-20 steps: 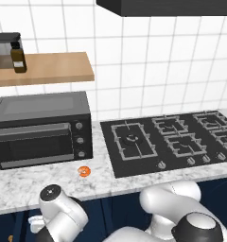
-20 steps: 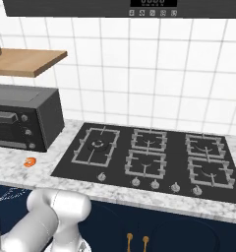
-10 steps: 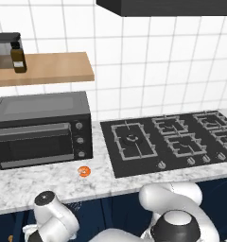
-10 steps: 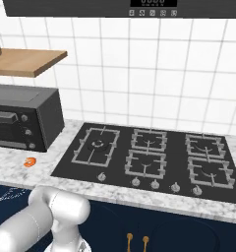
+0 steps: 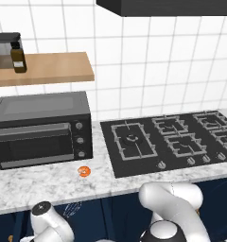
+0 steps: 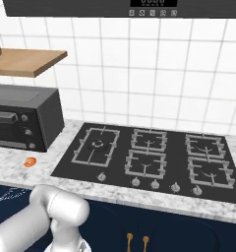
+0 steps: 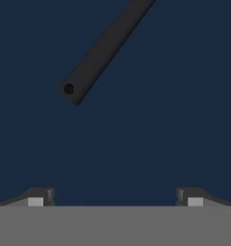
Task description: Pick the whisk from the drawer and place it on the counter.
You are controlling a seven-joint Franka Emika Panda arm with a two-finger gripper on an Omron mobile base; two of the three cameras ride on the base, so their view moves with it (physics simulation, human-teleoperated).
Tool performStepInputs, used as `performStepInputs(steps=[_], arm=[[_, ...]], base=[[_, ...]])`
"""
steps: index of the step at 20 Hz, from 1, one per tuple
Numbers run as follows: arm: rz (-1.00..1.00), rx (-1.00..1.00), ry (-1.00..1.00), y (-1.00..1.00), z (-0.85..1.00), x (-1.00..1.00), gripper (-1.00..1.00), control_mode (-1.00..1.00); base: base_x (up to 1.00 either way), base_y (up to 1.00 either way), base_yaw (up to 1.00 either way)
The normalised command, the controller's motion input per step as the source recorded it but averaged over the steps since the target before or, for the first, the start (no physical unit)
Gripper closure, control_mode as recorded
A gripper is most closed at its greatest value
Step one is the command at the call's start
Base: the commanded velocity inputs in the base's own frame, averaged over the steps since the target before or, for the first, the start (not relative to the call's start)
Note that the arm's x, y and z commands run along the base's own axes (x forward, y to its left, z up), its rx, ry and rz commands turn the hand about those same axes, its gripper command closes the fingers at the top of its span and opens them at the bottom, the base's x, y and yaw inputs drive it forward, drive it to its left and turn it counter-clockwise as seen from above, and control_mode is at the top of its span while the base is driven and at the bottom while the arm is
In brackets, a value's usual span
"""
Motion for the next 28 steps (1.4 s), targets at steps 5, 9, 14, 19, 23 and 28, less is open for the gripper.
performStepInputs(steps=[5, 9, 14, 19, 23, 28], arm=[[0.00, 0.00, 0.08, 0.19, -0.10, -0.33, -1.00, -1.00], [0.00, 0.00, 0.12, 0.20, -0.04, -0.39, -1.00, -1.00], [0.00, 0.00, 0.04, 0.11, 0.00, -0.73, -1.00, -1.00], [0.00, 0.00, 0.00, 0.07, 0.00, -1.00, -1.00, -1.00], [0.00, 0.00, 0.00, 0.09, 0.00, -1.00, -1.00, -1.00], [0.00, 0.00, 0.00, 0.02, 0.00, -0.61, -1.00, -1.00]], base=[[0.00, 0.00, 0.00], [0.00, 0.00, 0.00], [0.00, 0.00, 0.00], [0.00, 0.00, 0.00], [0.00, 0.00, 0.00], [0.00, 0.00, 0.00]])
